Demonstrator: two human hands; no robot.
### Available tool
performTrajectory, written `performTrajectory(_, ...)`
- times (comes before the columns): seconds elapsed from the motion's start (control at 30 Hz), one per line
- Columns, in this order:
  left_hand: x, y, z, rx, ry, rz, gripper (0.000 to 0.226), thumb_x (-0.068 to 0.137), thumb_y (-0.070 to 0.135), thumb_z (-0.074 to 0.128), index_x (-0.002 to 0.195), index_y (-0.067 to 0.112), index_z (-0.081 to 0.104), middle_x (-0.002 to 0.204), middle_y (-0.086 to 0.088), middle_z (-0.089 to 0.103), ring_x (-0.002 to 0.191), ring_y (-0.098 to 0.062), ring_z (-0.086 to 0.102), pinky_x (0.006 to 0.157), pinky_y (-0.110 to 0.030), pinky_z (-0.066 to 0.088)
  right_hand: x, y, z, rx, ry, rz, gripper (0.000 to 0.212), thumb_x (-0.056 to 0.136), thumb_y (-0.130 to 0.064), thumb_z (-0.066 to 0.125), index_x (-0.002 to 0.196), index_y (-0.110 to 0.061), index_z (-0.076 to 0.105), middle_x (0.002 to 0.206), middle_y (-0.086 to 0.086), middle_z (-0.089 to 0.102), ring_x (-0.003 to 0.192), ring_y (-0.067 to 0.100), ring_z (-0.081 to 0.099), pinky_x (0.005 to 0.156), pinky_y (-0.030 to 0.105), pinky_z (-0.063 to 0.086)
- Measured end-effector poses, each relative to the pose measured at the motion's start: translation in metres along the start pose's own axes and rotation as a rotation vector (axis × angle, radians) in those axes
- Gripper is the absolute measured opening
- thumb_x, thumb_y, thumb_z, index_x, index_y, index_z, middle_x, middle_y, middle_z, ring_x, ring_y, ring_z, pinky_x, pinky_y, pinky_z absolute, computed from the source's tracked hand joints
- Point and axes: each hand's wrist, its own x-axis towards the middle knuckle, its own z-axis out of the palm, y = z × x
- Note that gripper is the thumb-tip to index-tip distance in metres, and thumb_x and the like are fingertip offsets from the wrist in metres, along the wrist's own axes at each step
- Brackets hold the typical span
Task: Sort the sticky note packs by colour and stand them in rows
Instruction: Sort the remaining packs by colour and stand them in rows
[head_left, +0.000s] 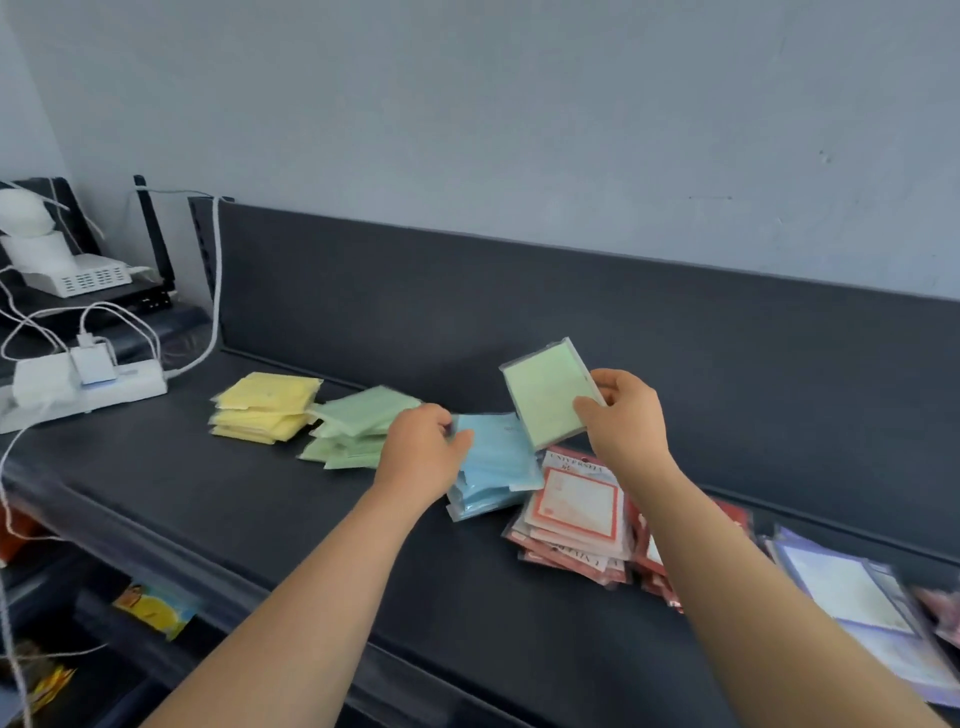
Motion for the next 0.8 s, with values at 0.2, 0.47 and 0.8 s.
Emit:
performTrajectory(0.2,0.026,-0.021,-0.039,-0.079,-0.024,0.111,0.046,0.101,0.027,0.047,0.143,0.010,0.042,0.114,0.003,0.060,0.104,-0.013,0.054,0.085,-0.021,0.037,-0.008,-0.022,0.041,0.044,-0.018,0.008,0.030,0.089,-0.007,0.056,0.117,-0.016,0.059,0.102,-0.003,0.068,0.085,0.015,0.066,0.064,0.029,0.055)
performTrajectory(0.47,0.065,-0.063,-0.090,-0.179,-0.030,0.082,0.036,0.095,0.021,0.057,0.130,0.010,0.056,0.097,0.007,0.063,0.092,-0.013,0.059,0.080,-0.026,0.044,-0.015,-0.058,0.113,-0.017,-0.180,-0.032,0.025,0.087,-0.012,0.062,0.111,-0.015,0.060,0.100,-0.003,0.068,0.088,0.016,0.067,0.077,0.030,0.056)
performTrajectory(0.8,0.091,-0.107,-0.107,-0.117,0.002,0.024,0.033,0.089,0.019,0.067,0.119,0.010,0.060,0.097,0.003,0.063,0.090,-0.013,0.059,0.068,-0.018,0.041,-0.008,-0.067,0.174,-0.381,-0.269,-0.054,0.013,0.082,-0.010,0.059,0.089,-0.005,0.068,0.069,0.006,0.054,0.060,0.018,0.043,0.059,0.028,0.039)
